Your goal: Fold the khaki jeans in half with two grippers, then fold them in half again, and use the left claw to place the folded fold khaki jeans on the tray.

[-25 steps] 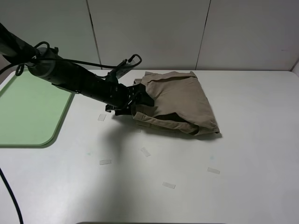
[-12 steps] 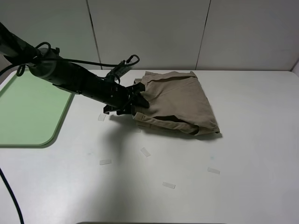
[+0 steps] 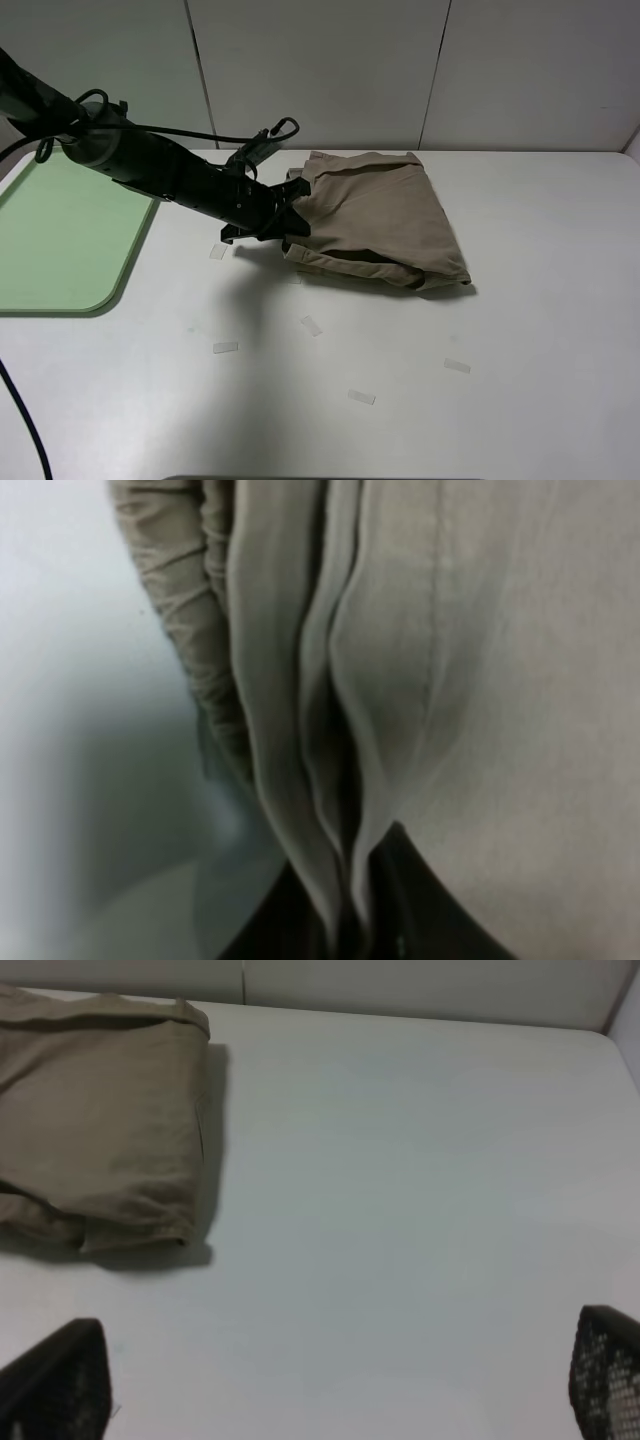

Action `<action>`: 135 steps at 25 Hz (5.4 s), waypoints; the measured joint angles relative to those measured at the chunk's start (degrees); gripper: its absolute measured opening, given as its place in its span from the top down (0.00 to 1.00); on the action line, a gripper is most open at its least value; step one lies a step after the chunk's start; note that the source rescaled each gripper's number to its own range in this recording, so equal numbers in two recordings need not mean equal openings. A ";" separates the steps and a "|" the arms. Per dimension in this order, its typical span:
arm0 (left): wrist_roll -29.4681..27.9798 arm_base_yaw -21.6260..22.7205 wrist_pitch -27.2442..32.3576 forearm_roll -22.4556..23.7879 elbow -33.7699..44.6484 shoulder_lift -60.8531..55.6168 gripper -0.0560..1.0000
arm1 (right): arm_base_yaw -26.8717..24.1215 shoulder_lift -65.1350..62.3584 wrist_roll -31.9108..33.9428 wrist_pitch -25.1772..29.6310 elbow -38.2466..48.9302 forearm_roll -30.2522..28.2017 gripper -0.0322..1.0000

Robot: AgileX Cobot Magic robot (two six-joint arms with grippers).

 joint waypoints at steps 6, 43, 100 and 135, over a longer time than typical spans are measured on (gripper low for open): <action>-0.26 0.06 0.67 4.37 -0.67 0.00 0.94 | 0.00 0.00 0.00 0.00 0.00 0.00 0.00; -28.06 13.87 25.83 79.98 -17.78 -11.36 0.95 | 0.00 0.00 0.00 0.00 0.00 0.00 0.00; -41.18 37.82 9.12 106.50 -6.48 -19.19 0.95 | 0.00 0.00 0.00 0.00 0.00 0.00 0.00; -47.12 38.48 10.80 99.90 -6.48 -28.72 0.01 | 0.00 0.00 0.00 0.00 0.00 0.05 0.00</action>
